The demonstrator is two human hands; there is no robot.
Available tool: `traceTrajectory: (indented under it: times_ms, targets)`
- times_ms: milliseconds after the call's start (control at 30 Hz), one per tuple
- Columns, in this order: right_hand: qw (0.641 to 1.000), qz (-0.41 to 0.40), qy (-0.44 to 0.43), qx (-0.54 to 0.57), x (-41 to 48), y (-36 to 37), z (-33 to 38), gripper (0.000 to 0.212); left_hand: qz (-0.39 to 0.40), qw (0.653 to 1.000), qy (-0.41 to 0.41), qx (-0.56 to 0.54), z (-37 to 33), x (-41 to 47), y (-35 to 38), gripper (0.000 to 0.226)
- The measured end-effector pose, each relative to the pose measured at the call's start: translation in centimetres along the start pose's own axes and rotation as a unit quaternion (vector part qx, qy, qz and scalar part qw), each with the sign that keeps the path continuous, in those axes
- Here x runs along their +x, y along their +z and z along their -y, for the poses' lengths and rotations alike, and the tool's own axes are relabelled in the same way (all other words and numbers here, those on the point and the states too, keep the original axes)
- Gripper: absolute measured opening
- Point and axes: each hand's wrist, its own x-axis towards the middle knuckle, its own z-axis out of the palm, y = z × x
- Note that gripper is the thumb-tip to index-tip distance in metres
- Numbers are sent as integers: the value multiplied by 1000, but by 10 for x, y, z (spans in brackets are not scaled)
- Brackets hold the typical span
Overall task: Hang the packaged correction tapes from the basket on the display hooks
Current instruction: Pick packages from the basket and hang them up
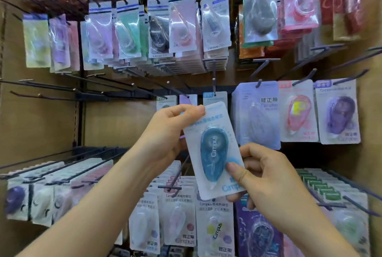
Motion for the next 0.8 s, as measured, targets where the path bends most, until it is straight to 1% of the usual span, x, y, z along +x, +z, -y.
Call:
traceTrajectory:
  times_ms: [100,167,233,333,400,467,567,600,700,733,800]
  targets:
    - [999,-47,10,21,8,5,-1,18,-26,997,44,54,-7,20,4,15]
    - [996,-74,14,40,19,10,0,24,-51,991,93,82,-13,39,10,13]
    - [994,-92,9,60,33,13,4,25,-74,982,143,102,-18,58,16,9]
    - [993,-96,4,74,48,17,7,21,-104,965,196,139,-19,76,21,12]
    - [993,-89,11,82,53,19,7,20,-113,959,202,161,-18,81,21,11]
    - [993,-83,16,83,54,19,6,20,-107,968,171,149,-18,84,19,8]
    - [994,-80,27,75,52,19,3,19,-63,992,53,98,-21,83,18,13]
    - [994,-81,30,71,52,18,2,19,-50,996,27,76,-21,82,19,16]
    - [994,-87,40,54,55,16,1,20,-46,998,4,31,-16,79,18,17]
    - [994,-90,40,47,57,16,1,20,-48,998,1,35,-13,76,16,16]
    - [994,-93,41,38,59,15,1,21,-25,999,-21,43,-4,67,7,21]
